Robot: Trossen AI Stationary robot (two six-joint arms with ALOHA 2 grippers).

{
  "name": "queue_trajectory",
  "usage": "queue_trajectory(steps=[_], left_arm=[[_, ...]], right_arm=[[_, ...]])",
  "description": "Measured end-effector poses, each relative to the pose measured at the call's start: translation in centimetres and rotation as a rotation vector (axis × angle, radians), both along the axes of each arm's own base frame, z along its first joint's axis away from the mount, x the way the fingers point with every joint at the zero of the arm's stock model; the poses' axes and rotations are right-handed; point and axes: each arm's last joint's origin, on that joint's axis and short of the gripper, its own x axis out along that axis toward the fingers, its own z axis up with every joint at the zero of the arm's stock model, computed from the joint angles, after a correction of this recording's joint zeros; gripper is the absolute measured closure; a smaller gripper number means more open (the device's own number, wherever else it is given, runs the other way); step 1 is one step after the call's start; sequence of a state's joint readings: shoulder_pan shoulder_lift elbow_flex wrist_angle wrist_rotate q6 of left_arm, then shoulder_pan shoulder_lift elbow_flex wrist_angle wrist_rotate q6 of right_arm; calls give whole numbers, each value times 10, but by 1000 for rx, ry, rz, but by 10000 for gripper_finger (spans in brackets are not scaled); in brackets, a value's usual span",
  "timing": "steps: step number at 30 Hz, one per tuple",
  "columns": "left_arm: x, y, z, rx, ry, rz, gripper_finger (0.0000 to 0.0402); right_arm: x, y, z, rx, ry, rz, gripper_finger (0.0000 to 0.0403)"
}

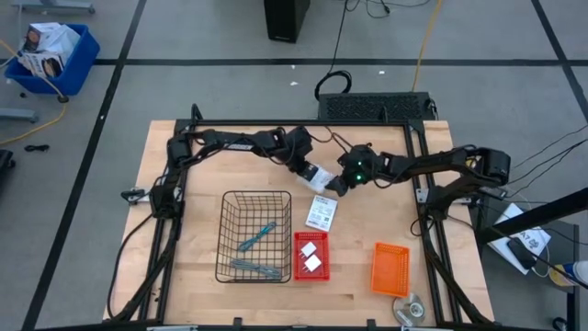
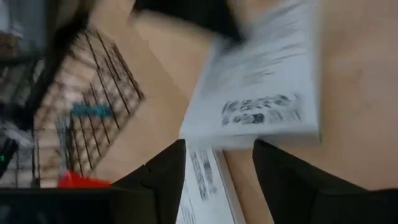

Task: Pick and place items into bin
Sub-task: Put the top card reader box into the orange basket

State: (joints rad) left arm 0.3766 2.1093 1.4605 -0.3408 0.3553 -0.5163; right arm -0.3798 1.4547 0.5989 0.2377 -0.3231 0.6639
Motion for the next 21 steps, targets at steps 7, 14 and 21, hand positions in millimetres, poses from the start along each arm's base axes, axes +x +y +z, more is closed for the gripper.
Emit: queue_trajectory(steps=[7,14,21], left_arm=[[-13,-4,9,41,114,9,390],[-18,-9,15,91,181,26,396],[-30,-13,21,117,298,44,397]], right_arm=[[-1,0,24,-49,-130,2,235],[-10,-3,23,-83,-43,-106,236],[-9,-4,7,-59,54,-132,236]])
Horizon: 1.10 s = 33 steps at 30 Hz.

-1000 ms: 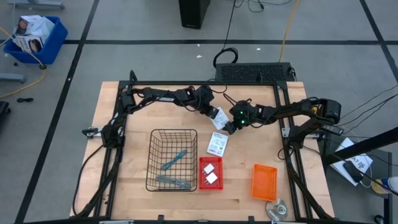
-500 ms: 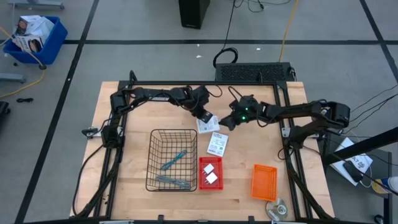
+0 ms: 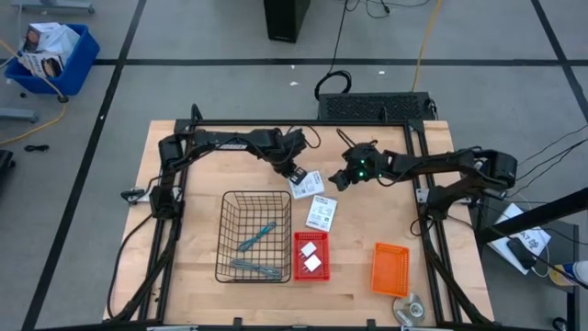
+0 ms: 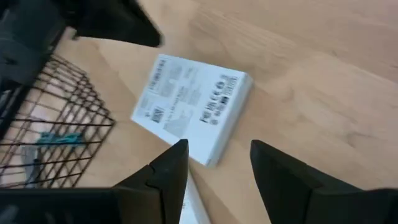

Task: Pick and place items into bin
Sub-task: Put the top card reader box into the orange basket

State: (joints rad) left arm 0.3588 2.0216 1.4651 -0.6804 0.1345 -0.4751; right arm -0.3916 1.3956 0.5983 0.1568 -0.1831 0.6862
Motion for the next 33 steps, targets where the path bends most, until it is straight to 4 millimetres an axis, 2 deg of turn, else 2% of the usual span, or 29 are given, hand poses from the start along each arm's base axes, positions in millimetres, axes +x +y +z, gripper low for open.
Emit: queue_trajectory(steps=[6,15,19,22,26,33], left_arm=[[-1,-1,-11,-65,36,4,392],[-14,-5,-13,-66,190,17,392],[-9,-6,-12,-111,120,-23,398],[-4,-5,-10,-115,58,-28,392],[-4,-7,-11,-106,67,-43,398],[-2,-7,-10,-132,36,-70,397]], right_arm=[[5,-3,-20,32,56,-6,236],[18,-5,-45,105,27,31,236],[22,-7,-53,111,19,34,245],[26,-8,-54,115,-33,49,257],[31,-8,-51,144,-113,68,270],[35,-9,-47,155,-138,84,277]])
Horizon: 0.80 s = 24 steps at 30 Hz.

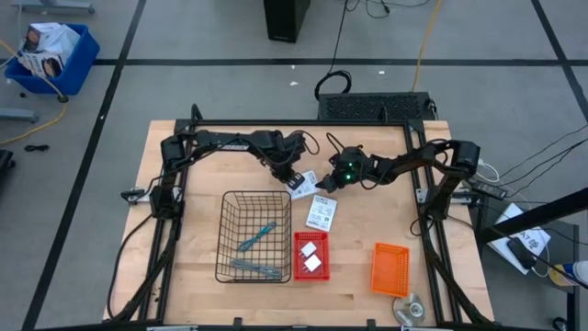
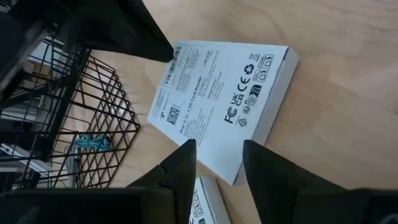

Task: Pick and place items into bin
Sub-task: Put the top card reader box into the orange basket

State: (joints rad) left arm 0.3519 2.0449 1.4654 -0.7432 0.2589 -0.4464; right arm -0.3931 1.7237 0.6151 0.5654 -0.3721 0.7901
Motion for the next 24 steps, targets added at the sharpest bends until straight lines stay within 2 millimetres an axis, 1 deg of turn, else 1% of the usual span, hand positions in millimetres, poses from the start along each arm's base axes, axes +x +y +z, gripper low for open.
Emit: queue_trajectory(steps=[3,7,11,15,20,24], left_arm=[[3,1,1,10,-35,-2,397],[4,1,1,47,-29,-1,392],[-1,-2,-1,130,55,-48,398],[-9,-5,-2,143,145,-51,392],[-14,-8,4,157,186,-69,398],[-19,-16,10,177,245,-64,393]], right_arm=[[0,0,1,-17,-9,8,278],[4,1,6,-68,-66,30,278],[11,10,12,-130,-145,106,278],[12,17,10,-109,-134,157,278],[11,16,9,-125,-111,140,278],[10,13,9,-134,-111,129,278]])
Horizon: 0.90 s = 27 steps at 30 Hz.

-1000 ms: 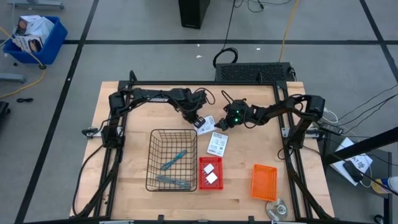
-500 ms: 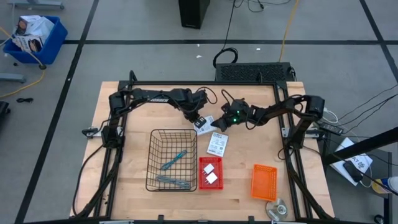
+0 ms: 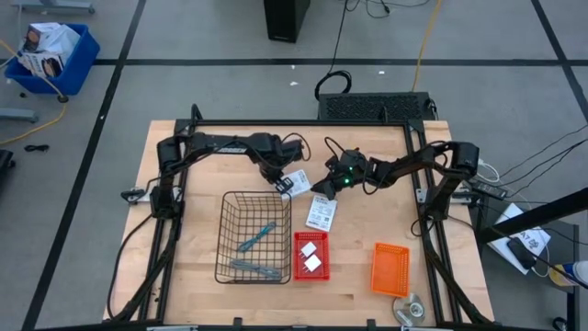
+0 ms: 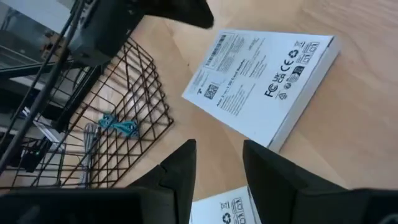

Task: Pick and place items into bin
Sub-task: Put the top card reader box into the orange basket

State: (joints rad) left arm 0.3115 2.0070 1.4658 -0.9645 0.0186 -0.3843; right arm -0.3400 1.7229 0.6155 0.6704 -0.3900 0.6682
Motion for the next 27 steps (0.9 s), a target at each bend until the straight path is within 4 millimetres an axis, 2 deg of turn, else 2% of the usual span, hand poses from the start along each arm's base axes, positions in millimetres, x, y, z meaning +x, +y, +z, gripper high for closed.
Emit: queue_trajectory(steps=[3,5,8,19,27], left_arm=[[-3,-4,0,28,56,22,397],[-6,-6,-1,-22,78,48,398],[0,-7,-4,-83,9,11,392],[11,3,-7,-101,-126,-25,391],[23,15,-28,-213,-219,-24,393]], right_arm=[[-1,-1,-1,5,8,-5,278],[-2,-2,-2,17,21,-9,278],[-3,-3,-3,46,42,-31,278],[-4,-7,0,63,19,-46,278],[-8,-5,9,107,37,-44,278]])
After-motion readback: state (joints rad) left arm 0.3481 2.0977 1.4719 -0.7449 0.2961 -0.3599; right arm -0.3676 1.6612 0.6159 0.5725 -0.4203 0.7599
